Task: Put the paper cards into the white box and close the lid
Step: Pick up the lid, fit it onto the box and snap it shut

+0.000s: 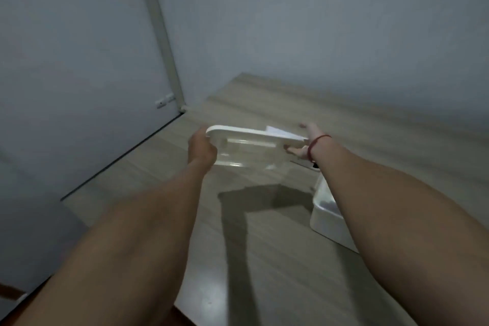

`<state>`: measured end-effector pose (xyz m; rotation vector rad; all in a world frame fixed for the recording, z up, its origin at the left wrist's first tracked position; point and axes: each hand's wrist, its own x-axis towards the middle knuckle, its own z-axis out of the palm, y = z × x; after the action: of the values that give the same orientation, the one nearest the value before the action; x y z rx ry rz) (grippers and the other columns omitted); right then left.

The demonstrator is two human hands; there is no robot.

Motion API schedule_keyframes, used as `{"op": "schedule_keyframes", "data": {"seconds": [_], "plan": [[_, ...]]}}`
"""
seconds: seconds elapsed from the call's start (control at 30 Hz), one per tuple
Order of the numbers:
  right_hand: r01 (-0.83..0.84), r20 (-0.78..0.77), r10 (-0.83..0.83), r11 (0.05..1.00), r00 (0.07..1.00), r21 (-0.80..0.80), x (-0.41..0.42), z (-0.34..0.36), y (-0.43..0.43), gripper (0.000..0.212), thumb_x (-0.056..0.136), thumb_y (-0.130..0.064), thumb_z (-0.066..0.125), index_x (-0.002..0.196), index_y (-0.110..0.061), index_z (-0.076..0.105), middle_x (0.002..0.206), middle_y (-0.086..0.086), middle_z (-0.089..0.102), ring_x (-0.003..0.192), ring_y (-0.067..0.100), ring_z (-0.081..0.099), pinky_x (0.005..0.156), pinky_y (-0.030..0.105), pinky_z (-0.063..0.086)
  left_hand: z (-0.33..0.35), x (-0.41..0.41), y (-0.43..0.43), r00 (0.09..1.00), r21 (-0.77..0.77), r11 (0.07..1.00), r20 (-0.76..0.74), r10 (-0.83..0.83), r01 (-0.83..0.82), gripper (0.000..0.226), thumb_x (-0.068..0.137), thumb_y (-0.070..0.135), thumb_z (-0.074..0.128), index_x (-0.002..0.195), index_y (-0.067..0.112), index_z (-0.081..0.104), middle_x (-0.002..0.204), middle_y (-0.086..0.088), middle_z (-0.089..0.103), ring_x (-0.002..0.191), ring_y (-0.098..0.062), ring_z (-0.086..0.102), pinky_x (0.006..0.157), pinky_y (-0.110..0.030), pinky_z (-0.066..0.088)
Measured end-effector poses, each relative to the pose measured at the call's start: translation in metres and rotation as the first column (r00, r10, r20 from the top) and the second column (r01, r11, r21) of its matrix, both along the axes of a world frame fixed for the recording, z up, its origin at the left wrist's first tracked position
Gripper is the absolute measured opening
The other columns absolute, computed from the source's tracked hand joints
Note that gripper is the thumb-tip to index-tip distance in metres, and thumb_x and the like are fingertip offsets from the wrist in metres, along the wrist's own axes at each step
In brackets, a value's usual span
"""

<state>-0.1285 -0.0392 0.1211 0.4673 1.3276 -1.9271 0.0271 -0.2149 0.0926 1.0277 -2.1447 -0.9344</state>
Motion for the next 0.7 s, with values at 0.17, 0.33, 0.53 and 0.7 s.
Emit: {"op": "schedule_keyframes", "data": {"seconds": [0.17, 0.33, 0.53, 0.7], "plan": [[0.062, -0.198, -0.068, 0.997, 0.978, -0.036, -0.007, 0.007, 0.045, 0.046, 0.099, 0.002, 0.029, 0.145, 0.003, 0.024, 0.157, 0.017, 0.023, 0.143, 0.028, 0.034, 0.048, 0.020, 0.058, 0.001, -0.029, 0.024, 0.980, -0.109, 0.974, 0.000, -0.198, 0.197, 0.033, 0.072, -0.016, 0.045, 0.084, -0.002, 0.073, 0.089, -0.022, 0.072, 0.086, -0.026, 0.064, 0.067, -0.027, 0.035], [-0.033, -0.176, 0.138, 0.867, 0.975, 0.497, 0.013, -0.006, 0.077, 0.032, 0.097, -0.030, 0.045, 0.120, -0.007, 0.047, 0.094, 0.011, 0.058, 0.088, 0.024, 0.061, 0.079, 0.030, 0.051, -0.007, -0.046, 0.068, 0.965, -0.130, 0.960, -0.046, -0.257, 0.249, 0.023, 0.069, -0.007, 0.047, 0.064, 0.006, 0.065, 0.068, -0.018, 0.057, 0.072, -0.019, 0.052, 0.062, -0.033, 0.036], [-0.167, -0.164, 0.362, 0.724, 0.918, 0.669, 0.037, -0.025, 0.087, 0.054, 0.097, -0.037, 0.044, 0.143, -0.010, 0.035, 0.113, 0.014, 0.046, 0.070, 0.027, 0.050, 0.073, 0.035, 0.049, 0.012, -0.059, 0.076, 0.969, -0.105, 0.987, -0.200, -0.143, 0.124, 0.036, 0.077, -0.011, 0.046, 0.051, 0.012, 0.036, 0.054, -0.012, 0.037, 0.071, -0.017, 0.036, 0.057, -0.023, 0.014], [-0.263, -0.021, 0.330, 0.788, 0.944, 0.556, 0.040, -0.021, 0.082, 0.031, 0.094, -0.037, 0.044, 0.111, -0.011, 0.042, 0.100, 0.012, 0.048, 0.097, 0.033, 0.061, 0.066, 0.037, 0.058, 0.056, -0.075, 0.069, 0.957, -0.042, 0.998, -0.286, -0.057, 0.047, 0.038, 0.083, -0.008, 0.043, 0.053, 0.013, 0.035, 0.058, 0.000, 0.033, 0.074, -0.017, 0.035, 0.057, -0.019, 0.017]]}}
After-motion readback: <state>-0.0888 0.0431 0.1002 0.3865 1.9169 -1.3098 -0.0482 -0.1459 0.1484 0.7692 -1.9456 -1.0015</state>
